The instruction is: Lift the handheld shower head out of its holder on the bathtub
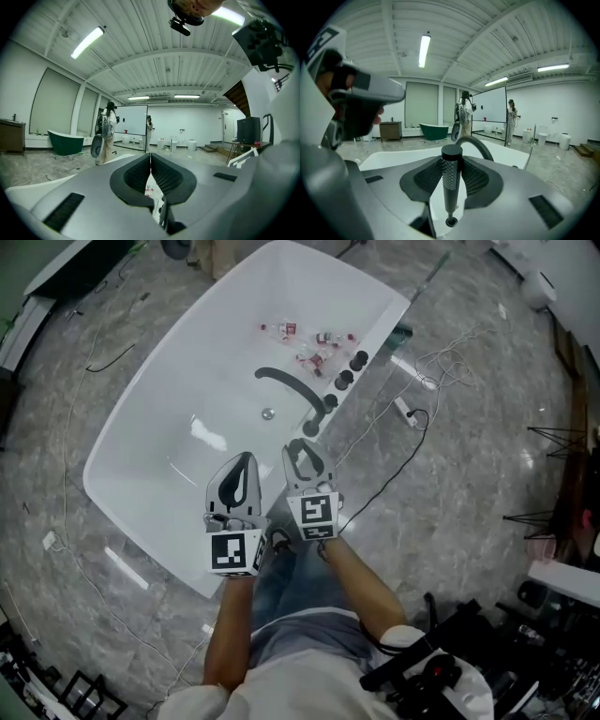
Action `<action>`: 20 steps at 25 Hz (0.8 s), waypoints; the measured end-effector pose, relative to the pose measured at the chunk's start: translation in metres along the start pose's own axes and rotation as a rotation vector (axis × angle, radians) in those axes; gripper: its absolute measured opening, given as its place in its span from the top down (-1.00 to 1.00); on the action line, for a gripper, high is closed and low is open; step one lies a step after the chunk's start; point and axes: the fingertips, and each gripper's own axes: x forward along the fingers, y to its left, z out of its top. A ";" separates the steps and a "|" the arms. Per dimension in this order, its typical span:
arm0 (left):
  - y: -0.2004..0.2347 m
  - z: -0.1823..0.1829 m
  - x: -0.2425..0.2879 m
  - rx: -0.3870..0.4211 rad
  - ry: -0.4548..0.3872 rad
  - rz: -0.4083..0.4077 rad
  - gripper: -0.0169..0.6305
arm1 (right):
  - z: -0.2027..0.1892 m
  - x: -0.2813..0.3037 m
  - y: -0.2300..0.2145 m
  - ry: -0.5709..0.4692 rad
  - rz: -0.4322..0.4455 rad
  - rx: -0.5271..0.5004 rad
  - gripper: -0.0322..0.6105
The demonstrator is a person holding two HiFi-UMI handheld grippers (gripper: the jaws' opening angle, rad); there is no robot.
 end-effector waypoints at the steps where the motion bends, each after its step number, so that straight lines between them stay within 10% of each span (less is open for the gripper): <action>1: -0.002 0.016 -0.011 -0.001 -0.018 -0.010 0.89 | 0.024 -0.016 0.006 -0.023 0.011 -0.004 0.48; 11: -0.044 0.182 -0.155 -0.065 -0.190 -0.069 0.89 | 0.256 -0.225 0.063 -0.217 0.127 -0.065 0.48; 16: -0.066 0.223 -0.178 0.096 -0.201 -0.117 0.89 | 0.333 -0.274 0.074 -0.242 0.204 -0.069 0.48; 20: -0.070 0.248 -0.189 0.067 -0.201 -0.117 0.89 | 0.378 -0.303 0.080 -0.278 0.259 -0.072 0.48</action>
